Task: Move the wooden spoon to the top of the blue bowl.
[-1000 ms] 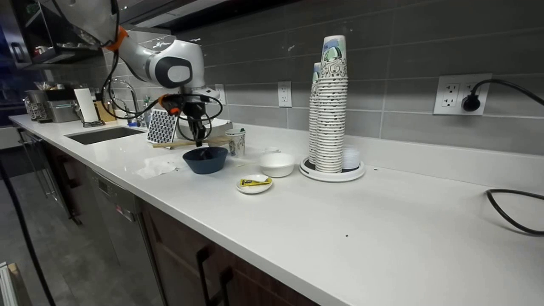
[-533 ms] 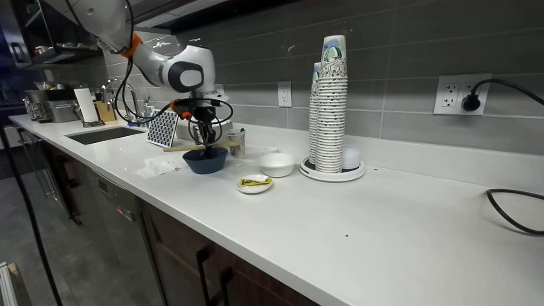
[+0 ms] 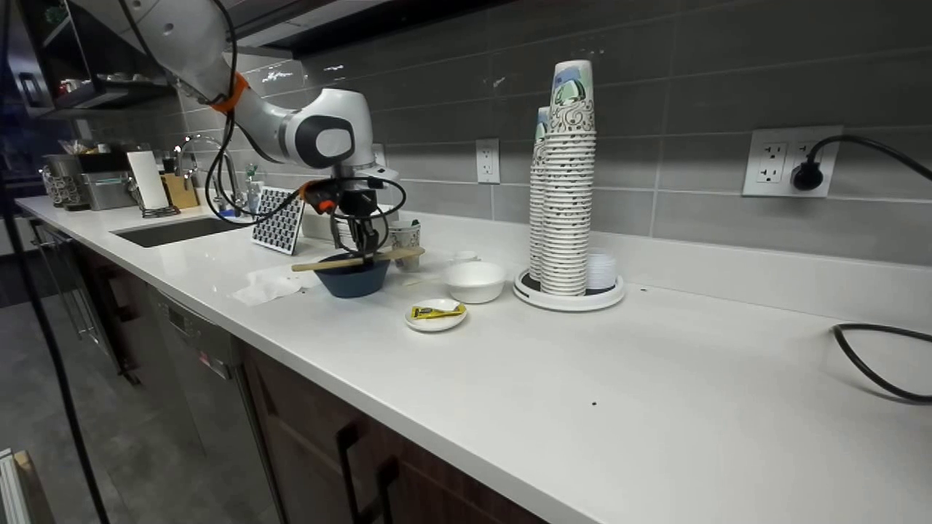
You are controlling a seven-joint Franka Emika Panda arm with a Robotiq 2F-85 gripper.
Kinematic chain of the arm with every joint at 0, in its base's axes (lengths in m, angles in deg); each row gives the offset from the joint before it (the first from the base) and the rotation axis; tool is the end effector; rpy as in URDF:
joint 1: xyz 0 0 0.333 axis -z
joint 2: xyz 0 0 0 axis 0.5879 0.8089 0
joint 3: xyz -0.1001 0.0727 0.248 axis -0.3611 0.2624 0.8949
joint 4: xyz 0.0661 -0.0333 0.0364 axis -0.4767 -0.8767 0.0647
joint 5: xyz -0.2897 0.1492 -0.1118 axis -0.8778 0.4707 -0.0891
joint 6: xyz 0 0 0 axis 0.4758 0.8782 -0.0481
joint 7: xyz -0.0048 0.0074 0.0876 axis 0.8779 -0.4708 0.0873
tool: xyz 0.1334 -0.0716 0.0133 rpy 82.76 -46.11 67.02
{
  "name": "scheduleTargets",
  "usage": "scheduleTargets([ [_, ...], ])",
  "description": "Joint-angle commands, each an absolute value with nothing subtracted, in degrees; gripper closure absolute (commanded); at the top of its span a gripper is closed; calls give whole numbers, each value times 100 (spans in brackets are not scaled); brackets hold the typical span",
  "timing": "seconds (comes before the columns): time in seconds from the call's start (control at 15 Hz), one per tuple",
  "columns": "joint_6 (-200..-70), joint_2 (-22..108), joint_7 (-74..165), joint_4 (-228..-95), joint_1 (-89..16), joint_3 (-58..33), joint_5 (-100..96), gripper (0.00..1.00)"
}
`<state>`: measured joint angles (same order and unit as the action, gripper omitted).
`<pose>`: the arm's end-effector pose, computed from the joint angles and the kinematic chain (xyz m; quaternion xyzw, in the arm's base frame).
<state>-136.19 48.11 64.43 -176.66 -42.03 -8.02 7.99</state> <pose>0.5906 0.0705 0.2713 -0.9789 0.1904 -0.0443 0.0595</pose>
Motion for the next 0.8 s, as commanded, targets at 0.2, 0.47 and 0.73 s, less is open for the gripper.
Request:
scheduleTargets([
  [0.2, -13499, 4724, 6506, -17760, -4253, -826, 725, 52],
  [0.47, -13285, 4444, 6554, -17876, -4255, -904, 590, 24],
  [0.73, -12736, 3502, 5693, -18344, -3795, -828, 1109, 1],
])
